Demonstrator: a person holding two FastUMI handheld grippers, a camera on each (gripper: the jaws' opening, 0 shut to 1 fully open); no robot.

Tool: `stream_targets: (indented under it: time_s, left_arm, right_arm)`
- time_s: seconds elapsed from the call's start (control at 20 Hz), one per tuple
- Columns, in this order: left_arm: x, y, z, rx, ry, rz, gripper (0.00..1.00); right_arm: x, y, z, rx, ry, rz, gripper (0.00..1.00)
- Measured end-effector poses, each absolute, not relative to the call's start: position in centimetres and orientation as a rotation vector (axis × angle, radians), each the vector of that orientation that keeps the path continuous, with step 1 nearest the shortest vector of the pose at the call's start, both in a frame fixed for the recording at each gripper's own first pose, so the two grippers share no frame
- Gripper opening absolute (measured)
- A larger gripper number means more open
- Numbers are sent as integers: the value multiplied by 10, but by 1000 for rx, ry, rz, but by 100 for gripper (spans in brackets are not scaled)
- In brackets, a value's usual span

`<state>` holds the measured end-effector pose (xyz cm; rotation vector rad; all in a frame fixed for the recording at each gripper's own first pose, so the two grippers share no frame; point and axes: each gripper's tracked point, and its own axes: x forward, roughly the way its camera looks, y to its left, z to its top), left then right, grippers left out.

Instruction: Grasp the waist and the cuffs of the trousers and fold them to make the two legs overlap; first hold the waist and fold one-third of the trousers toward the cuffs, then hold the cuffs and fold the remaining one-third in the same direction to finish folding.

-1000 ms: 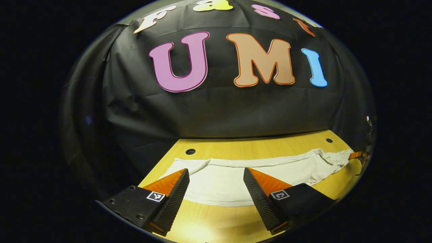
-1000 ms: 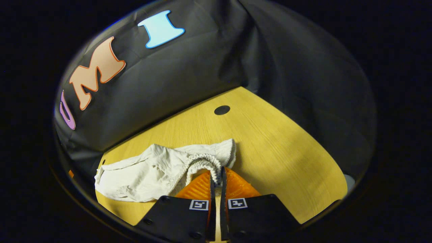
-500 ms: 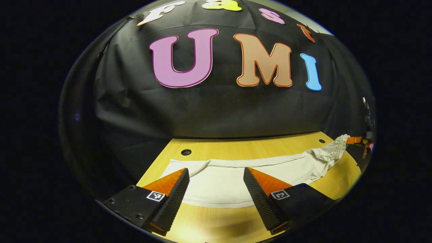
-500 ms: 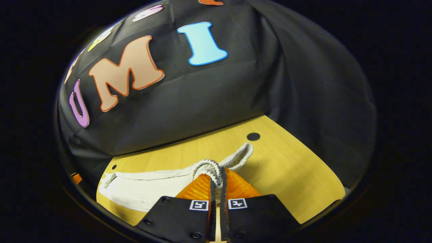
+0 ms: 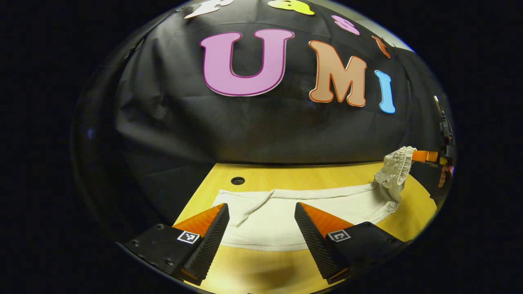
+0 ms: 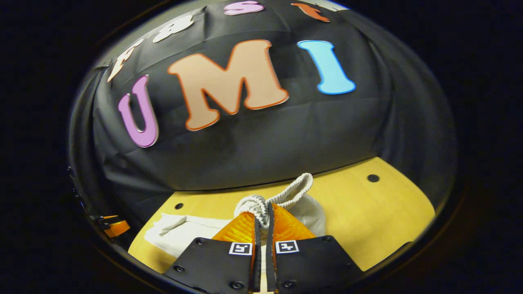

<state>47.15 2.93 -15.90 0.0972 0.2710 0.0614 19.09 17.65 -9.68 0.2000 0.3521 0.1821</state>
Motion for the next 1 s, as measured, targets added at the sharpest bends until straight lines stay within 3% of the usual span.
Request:
stream_targets:
  time_s: [0.2,0.35,0.45,0.55,0.75,0.85,0.9,1.0]
  left_arm:
    - [475,62,-176,58,300,79,96]
    - [476,91,-191,46,328,103,95]
    - [480,109,-200,42,343,121,96]
    - [488,125,-213,33,364,138,96]
    - [497,153,-246,6,420,163,95]
    - [501,161,-264,-4,461,176,96]
    - [504,163,-273,-13,480,175,96]
    - [505,165,-286,-29,507,168,96]
  right_arm:
    - [187,268,-137,159,431,321,6]
    - [201,277,-156,102,512,352,7]
    - [206,275,-152,92,558,346,14]
    - [210,271,-152,108,578,348,23]
    - [208,266,-157,85,540,307,97]
    - [207,253,-148,65,528,278,92]
    - [206,247,-145,62,527,265,96]
    - [205,226,-138,51,514,228,96]
